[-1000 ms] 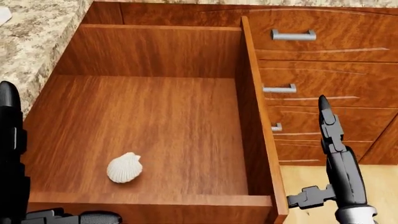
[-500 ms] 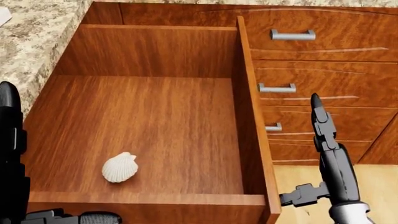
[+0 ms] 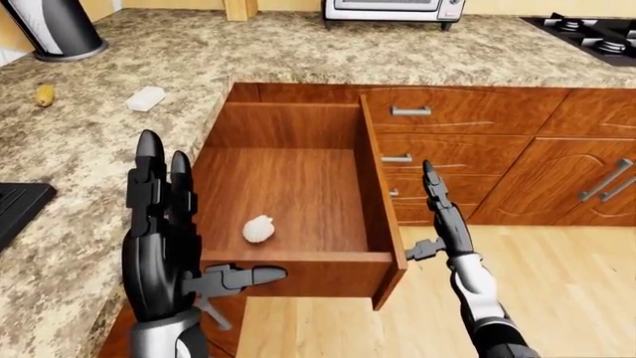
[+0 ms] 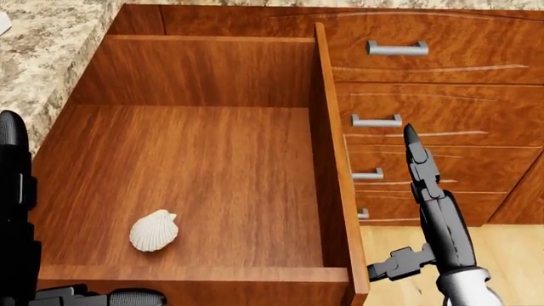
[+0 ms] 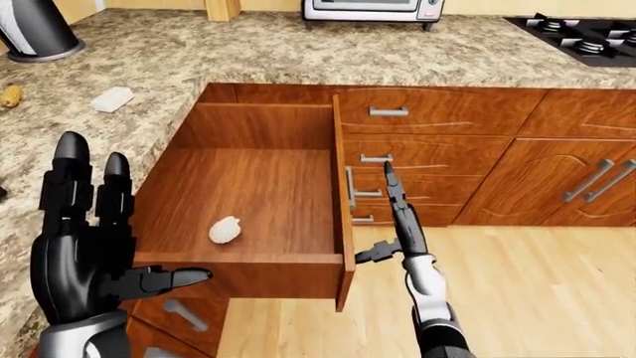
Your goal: Close the right drawer.
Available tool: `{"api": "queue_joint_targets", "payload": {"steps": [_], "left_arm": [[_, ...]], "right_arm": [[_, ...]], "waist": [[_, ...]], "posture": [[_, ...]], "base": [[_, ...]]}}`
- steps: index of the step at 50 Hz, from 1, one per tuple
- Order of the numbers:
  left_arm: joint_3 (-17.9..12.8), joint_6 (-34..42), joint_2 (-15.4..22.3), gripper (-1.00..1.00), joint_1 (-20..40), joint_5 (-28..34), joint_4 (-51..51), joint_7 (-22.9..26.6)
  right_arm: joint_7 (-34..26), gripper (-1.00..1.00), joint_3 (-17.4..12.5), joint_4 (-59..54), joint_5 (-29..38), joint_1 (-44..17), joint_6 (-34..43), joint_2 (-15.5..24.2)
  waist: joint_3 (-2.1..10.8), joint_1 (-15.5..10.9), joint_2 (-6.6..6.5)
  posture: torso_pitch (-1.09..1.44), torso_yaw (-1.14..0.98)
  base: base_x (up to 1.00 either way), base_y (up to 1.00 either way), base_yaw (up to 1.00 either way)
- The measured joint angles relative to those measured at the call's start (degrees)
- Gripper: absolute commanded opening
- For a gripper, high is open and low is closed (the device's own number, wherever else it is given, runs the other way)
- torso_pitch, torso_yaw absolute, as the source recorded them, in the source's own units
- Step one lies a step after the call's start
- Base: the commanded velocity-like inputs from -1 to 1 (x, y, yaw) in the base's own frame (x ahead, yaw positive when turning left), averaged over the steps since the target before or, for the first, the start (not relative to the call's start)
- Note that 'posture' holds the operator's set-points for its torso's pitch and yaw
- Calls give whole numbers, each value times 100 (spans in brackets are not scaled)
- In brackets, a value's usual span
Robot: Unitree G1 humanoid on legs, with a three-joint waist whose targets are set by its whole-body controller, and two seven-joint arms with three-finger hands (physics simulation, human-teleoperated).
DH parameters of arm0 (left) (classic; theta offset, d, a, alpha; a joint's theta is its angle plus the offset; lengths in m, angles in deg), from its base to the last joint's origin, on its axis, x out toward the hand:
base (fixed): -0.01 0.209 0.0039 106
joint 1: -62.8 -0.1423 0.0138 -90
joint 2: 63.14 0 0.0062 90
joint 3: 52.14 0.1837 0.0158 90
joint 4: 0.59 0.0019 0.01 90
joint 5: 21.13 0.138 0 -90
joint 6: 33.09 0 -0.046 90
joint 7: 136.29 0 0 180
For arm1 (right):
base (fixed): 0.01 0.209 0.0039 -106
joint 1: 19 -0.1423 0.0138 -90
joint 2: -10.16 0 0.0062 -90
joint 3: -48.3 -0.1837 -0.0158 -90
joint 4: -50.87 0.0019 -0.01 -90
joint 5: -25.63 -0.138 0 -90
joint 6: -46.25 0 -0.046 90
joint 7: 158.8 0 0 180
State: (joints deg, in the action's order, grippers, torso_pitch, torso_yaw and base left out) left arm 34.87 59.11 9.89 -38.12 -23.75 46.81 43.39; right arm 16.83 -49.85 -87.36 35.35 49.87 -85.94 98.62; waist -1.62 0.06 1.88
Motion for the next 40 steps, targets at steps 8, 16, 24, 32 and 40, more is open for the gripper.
{"api": "queue_joint_targets", "payload": {"steps": [8, 16, 24, 32, 40], "left_arm": [[-20, -1, 2, 100, 6, -15, -2, 6], [-15, 0, -1, 100, 8, -9, -1, 7], [-16, 1, 0, 100, 7, -8, 2, 7], [-3, 1, -2, 100, 3, -5, -6, -3], [-6, -4, -1, 100, -1, -8, -3, -3]], "right_arm": [[2, 100, 61, -159, 58, -111, -81, -33], [26, 100, 131, -222, 167, -192, -107, -95], [21, 100, 186, -193, 267, -225, -96, -142], [55, 100, 268, -249, 469, -340, -101, -218], [4, 100, 337, -158, 551, -352, -46, -302]], "waist": [[5, -4, -2], [14, -4, -2], [23, -11, -4], [41, 0, 1], [45, -19, -8]], "posture": [[0, 0], [0, 0], [0, 0], [0, 0], [0, 0]], "base": [[0, 0, 0], [0, 0, 0], [0, 0, 0], [0, 0, 0], [0, 0, 0]]}}
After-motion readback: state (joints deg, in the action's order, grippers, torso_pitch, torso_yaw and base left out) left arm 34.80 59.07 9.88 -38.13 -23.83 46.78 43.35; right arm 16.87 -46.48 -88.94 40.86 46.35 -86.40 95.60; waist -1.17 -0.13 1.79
